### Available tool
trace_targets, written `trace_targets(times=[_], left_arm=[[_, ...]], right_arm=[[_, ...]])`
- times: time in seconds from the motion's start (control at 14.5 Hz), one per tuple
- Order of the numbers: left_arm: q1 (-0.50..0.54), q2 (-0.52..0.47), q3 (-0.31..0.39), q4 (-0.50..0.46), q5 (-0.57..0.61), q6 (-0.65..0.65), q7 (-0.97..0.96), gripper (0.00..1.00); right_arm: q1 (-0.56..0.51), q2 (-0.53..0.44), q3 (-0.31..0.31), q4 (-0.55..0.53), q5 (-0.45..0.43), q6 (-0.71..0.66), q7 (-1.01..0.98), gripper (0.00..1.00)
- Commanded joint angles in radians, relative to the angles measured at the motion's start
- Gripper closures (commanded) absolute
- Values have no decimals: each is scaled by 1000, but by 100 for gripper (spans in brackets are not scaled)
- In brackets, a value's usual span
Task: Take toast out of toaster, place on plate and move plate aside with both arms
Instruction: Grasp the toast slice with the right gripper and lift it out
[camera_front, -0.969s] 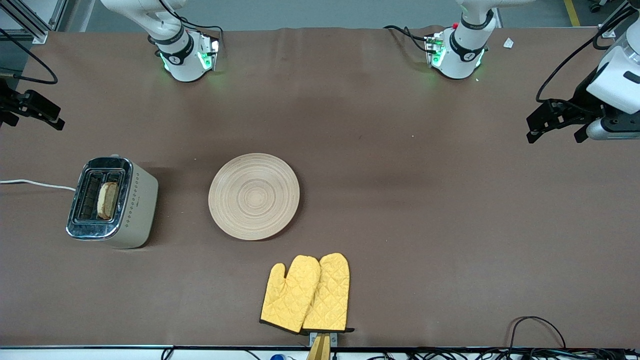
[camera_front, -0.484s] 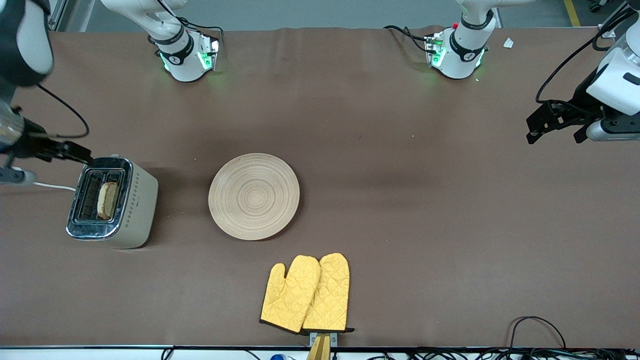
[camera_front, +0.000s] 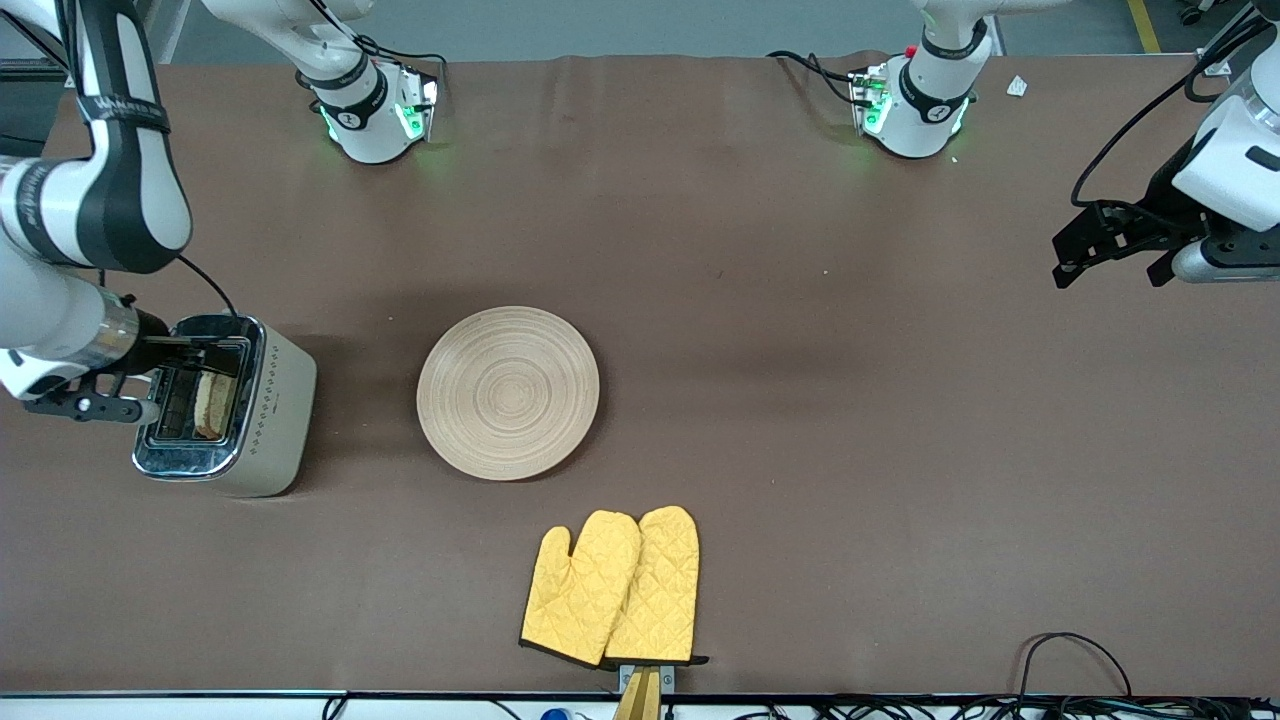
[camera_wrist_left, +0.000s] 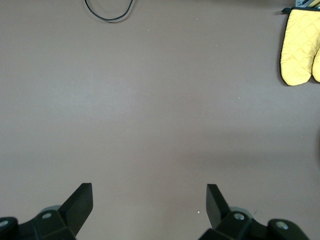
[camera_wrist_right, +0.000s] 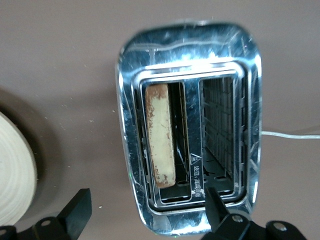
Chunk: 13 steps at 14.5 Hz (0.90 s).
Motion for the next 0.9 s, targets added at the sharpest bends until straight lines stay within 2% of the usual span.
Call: trace_targets(times=[0.0, 0.21, 0.28, 0.83], left_arm=[[5, 7, -5, 18, -2, -11, -15, 0], [6, 7, -5, 17, -2, -11, -15, 0], [6, 7, -5, 17, -2, -11, -15, 0], [8, 7, -5, 15, -2, -11, -13, 0]], right_arm=[[-29, 14, 7, -50, 1, 19, -15, 0], [-36, 14, 7, -38, 3, 27, -13, 35], [-41, 17, 7, -25, 10, 33, -13, 41], [-49, 43, 9, 7, 16, 96, -12, 46]])
